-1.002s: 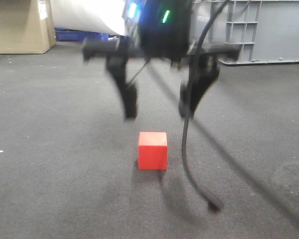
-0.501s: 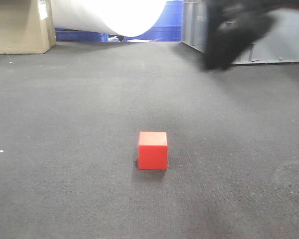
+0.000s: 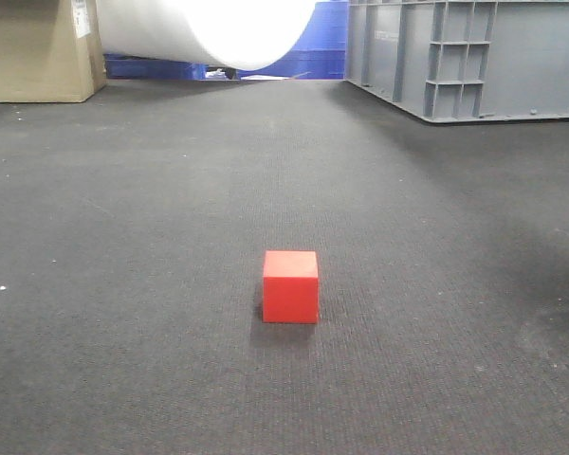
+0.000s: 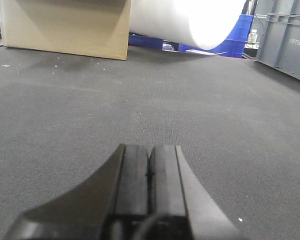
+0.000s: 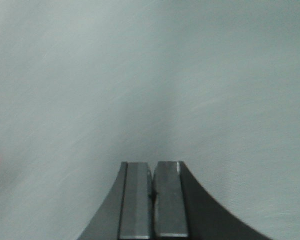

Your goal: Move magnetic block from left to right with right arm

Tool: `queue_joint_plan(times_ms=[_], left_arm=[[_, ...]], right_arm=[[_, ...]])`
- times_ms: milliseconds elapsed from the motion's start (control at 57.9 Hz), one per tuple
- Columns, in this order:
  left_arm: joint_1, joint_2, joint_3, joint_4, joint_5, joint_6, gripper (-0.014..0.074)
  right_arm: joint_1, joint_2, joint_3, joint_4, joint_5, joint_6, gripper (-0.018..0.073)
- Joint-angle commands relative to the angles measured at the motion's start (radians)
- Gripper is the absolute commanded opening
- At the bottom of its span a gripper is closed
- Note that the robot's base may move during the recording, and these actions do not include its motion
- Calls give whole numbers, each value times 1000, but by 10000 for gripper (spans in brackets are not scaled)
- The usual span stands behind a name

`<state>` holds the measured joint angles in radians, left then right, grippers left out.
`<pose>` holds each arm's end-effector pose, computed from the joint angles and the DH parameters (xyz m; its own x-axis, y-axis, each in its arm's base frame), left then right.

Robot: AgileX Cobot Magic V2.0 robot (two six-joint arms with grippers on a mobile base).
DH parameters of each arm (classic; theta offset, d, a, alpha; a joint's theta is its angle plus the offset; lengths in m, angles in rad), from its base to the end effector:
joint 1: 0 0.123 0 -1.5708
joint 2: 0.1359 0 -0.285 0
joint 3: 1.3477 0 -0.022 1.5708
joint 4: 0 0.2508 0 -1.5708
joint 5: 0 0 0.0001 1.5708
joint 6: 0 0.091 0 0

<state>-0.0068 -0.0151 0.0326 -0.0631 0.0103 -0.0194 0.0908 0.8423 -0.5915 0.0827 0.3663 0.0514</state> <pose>0.0566 -0.0005 0.2021 0.0586 -0.0828 -0.9948 0.0123 0.9965 -0.0822 0.1694 0.0181 0.2943 -0.5131 0.0820 -0.8544 -0.0507 0.9908 0.1256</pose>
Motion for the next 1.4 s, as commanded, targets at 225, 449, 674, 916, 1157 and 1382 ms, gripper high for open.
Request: queue_joint_plan(times_ms=[225,449,674,916,1157,1382], left_arm=[[-7,-8,8,-7,-90,-4,-117],[-7,-8,8,-7,-90,-4,-117],[-7,-8,8,-7,-90,-4,-117],[-7,-8,8,-7,-90,-4,-117],[-7,-8,8,-7,-90,-4,-117],[-7,-8,8,-7,-90,-4,-117]], right_arm=[[-55,-288,322,5,-568,-95,60],[-55,-466,389,5,-483,-151,60],[-55,-573,389,5,-472,-151,60],[-55,-573,390,5,-472,-151,60],[-55,-606,422,5,-486,-151,60],[-55,-806,534,5,-487,-149,60]])
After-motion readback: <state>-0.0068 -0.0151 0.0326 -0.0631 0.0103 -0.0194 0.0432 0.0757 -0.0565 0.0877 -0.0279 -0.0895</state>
